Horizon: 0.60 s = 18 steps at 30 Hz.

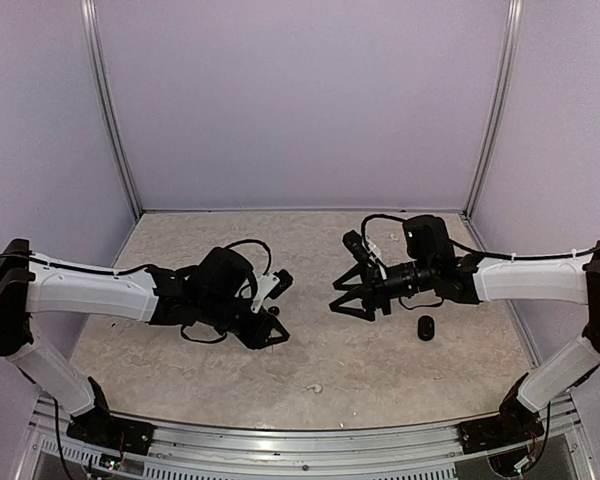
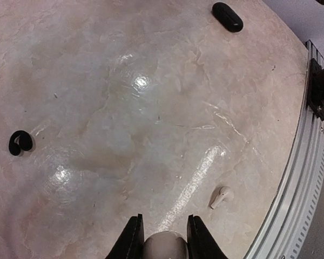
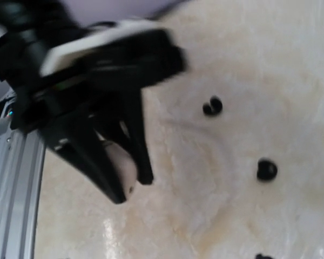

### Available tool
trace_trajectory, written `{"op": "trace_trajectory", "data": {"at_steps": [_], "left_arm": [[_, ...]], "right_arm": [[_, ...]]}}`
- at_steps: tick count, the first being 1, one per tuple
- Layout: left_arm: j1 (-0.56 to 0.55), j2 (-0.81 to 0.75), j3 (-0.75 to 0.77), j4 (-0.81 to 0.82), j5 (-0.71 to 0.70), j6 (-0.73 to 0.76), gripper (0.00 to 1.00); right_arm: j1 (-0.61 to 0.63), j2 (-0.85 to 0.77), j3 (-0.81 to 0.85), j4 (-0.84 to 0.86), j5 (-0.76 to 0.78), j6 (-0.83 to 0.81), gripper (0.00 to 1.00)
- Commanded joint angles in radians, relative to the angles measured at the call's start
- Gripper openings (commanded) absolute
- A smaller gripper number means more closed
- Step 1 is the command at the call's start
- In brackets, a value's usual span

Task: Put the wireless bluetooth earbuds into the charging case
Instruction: Pick up the charging case from the corner of the board, then pass from the left arm to the right

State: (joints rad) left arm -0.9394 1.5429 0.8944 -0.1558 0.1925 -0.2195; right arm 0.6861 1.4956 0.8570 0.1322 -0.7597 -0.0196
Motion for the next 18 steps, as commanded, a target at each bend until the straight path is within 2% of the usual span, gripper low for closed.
{"op": "trace_trajectory", "data": {"at_steps": [1,5,14,18], "left_arm": [[0.053,-0.042,0.025,0.036,0.213,0.017,0.23],[0.054,-0.044,0.079,-0.001,0.280,0.034,0.23],[0.040,-0.061,0.089,0.035,0.466,0.027,0.24],[0.025,-0.058,0.101,0.055,0.488,0.008,0.25]], "right_arm": [[0.068,-0.109,-0.078,0.091,0.050,-0.129,0.75],[0.163,-0.121,-0.091,0.088,0.137,-0.231,0.76],[0.309,-0.205,-0.153,0.197,0.355,-0.388,0.77],[0.357,-0.204,-0.165,0.245,0.403,-0.436,0.80]]}}
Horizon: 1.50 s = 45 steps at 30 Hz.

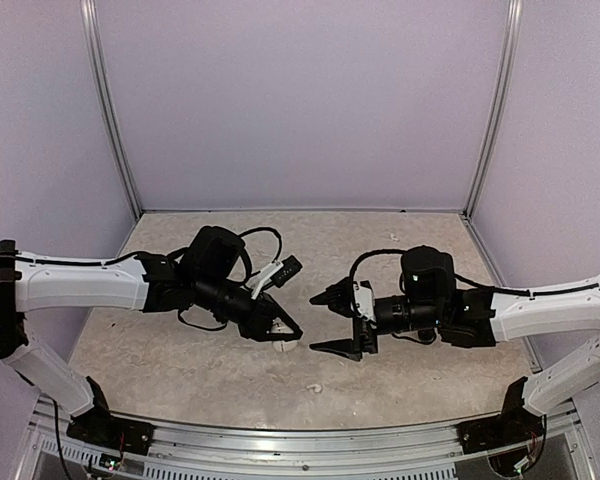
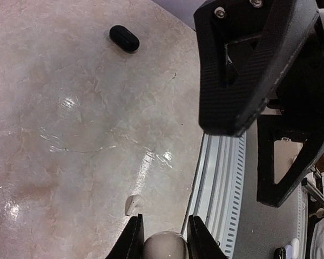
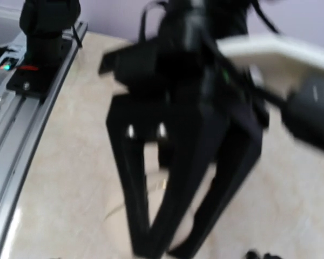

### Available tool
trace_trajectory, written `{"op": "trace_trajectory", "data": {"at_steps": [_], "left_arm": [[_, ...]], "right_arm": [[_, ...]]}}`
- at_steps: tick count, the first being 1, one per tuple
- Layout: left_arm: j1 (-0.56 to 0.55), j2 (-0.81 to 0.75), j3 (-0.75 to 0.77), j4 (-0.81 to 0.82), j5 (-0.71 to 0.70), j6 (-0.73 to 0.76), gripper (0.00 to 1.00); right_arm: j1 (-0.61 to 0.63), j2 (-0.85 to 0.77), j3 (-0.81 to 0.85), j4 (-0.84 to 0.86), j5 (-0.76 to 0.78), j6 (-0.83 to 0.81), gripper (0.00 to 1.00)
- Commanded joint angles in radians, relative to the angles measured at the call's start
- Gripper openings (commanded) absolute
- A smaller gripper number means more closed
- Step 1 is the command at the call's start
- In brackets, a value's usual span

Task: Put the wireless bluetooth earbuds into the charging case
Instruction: Pass from the left arm to the right

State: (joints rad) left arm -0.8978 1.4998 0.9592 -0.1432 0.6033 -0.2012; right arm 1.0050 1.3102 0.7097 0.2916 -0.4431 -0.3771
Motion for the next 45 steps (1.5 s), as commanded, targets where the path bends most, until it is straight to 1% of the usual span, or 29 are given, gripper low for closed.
{"op": "trace_trajectory", "data": {"at_steps": [1,10,16,20,27,34,40,42,45], "left_arm": [[-0.021,-0.013,0.041,0.043,0.081,-0.012,0.25],[-0.036,0.002,0.059,0.057,0.134,-0.022,0.27],[-0.036,0.008,0.071,0.062,0.158,-0.027,0.27],[-0.037,0.012,0.072,0.076,0.171,-0.034,0.27],[-0.038,0.017,0.076,0.092,0.188,-0.046,0.27],[-0.039,0.019,0.076,0.102,0.197,-0.053,0.28],[-0.044,0.028,0.075,0.105,0.202,-0.054,0.28],[-0.044,0.028,0.076,0.106,0.202,-0.054,0.28],[-0.044,0.027,0.075,0.108,0.200,-0.054,0.28]], "right_arm": [[0.041,-0.015,-0.020,0.095,0.084,-0.082,0.80],[0.086,0.036,0.007,0.082,0.097,-0.139,0.84],[0.106,0.048,0.014,0.077,0.122,-0.169,0.84],[0.119,0.060,0.016,0.079,0.144,-0.189,0.82],[0.151,0.082,0.026,0.087,0.192,-0.233,0.76],[0.160,0.086,0.023,0.109,0.229,-0.252,0.74],[0.164,0.067,0.008,0.134,0.201,-0.258,0.76],[0.169,0.064,0.005,0.138,0.188,-0.261,0.72],[0.174,0.063,0.004,0.138,0.183,-0.264,0.70]]}}
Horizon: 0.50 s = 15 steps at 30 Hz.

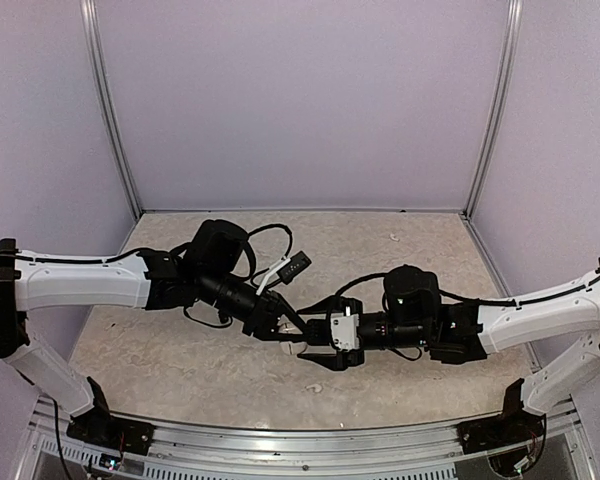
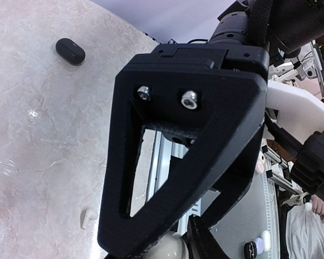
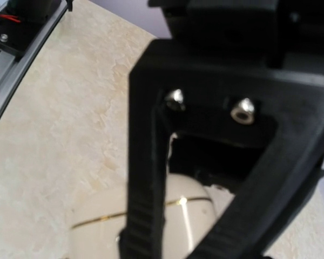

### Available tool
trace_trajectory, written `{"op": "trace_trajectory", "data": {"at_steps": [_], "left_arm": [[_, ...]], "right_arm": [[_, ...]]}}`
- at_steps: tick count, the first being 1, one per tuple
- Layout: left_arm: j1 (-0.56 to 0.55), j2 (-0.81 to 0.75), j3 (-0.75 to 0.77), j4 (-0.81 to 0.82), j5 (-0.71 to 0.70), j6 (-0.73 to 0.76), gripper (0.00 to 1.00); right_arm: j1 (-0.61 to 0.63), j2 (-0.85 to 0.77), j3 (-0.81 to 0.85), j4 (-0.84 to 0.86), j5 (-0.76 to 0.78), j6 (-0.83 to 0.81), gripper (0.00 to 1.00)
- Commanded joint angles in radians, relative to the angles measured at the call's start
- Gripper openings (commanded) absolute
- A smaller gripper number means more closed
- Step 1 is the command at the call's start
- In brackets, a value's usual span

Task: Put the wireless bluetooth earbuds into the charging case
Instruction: Pass from the left arm to the right

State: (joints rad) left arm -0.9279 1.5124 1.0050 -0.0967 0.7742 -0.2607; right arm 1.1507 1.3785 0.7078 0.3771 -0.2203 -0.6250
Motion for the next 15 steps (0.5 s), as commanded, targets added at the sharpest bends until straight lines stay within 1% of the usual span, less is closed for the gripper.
{"op": "trace_trajectory", "data": {"at_steps": [1,6,9,15], "left_arm": [[-0.014,0.015,0.029,0.062,0.030,0.006,0.28],[-0.015,0.020,0.027,0.064,0.027,0.006,0.30],[-0.015,0.023,0.028,0.066,0.025,0.006,0.31],[-0.010,0.026,0.027,0.066,0.021,0.004,0.37]], "right_arm": [[0.027,-0.006,0.006,0.051,-0.042,-0.016,0.69],[0.030,-0.018,-0.005,0.075,-0.057,-0.010,0.72],[0.030,-0.014,-0.001,0.071,-0.056,-0.004,0.63],[0.030,-0.021,-0.010,0.093,-0.028,0.009,0.61]]}}
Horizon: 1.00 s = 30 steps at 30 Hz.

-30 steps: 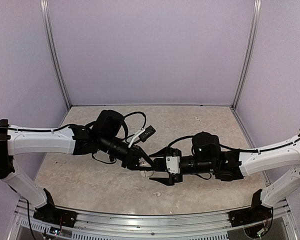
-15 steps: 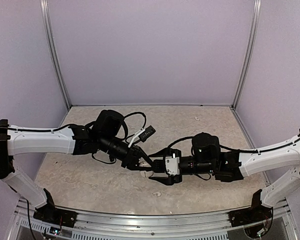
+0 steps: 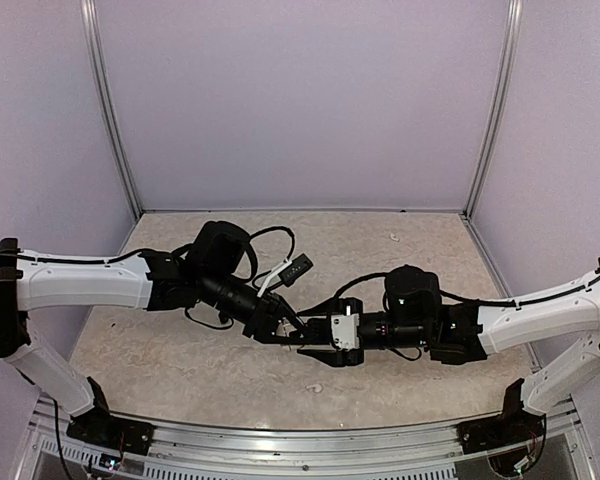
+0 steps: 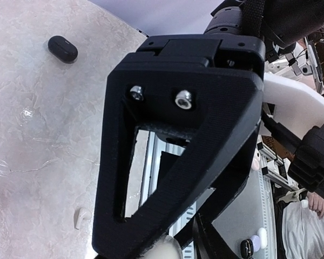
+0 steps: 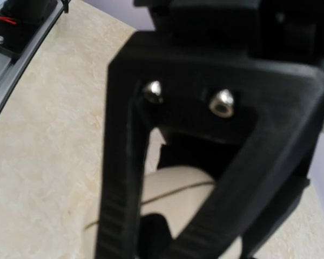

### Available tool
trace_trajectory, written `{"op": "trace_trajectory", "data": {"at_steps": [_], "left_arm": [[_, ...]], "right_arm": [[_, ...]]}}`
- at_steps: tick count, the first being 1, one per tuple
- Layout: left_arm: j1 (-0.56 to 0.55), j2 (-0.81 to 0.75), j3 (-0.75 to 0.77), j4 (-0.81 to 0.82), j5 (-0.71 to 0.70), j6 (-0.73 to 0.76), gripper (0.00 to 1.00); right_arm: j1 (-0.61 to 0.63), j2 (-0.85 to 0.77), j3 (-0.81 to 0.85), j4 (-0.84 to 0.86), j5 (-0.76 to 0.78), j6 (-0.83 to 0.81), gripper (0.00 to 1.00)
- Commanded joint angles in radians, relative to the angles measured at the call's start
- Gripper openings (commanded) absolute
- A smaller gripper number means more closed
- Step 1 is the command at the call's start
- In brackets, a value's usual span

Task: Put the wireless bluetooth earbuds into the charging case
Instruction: Pass from the left arm to the right

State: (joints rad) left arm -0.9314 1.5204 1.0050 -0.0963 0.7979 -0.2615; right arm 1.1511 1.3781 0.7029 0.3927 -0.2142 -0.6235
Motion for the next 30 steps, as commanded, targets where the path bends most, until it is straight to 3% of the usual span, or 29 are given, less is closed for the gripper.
{"op": "trace_trajectory", "data": {"at_steps": [1,13,17,30], "left_arm": [[-0.006,0.017,0.028,0.067,-0.005,0.004,0.37],[0.016,-0.010,-0.023,0.140,-0.033,-0.022,0.26],[0.016,-0.005,-0.023,0.138,-0.024,-0.019,0.24],[0.000,0.016,0.005,0.115,0.027,-0.011,0.24]], "right_arm": [[0.031,-0.019,-0.006,0.085,-0.021,0.013,0.61],[0.027,0.001,-0.040,0.203,0.124,0.068,0.64],[0.024,0.004,-0.058,0.237,0.105,0.049,0.75],[0.024,0.036,-0.032,0.211,-0.015,-0.013,0.71]]}}
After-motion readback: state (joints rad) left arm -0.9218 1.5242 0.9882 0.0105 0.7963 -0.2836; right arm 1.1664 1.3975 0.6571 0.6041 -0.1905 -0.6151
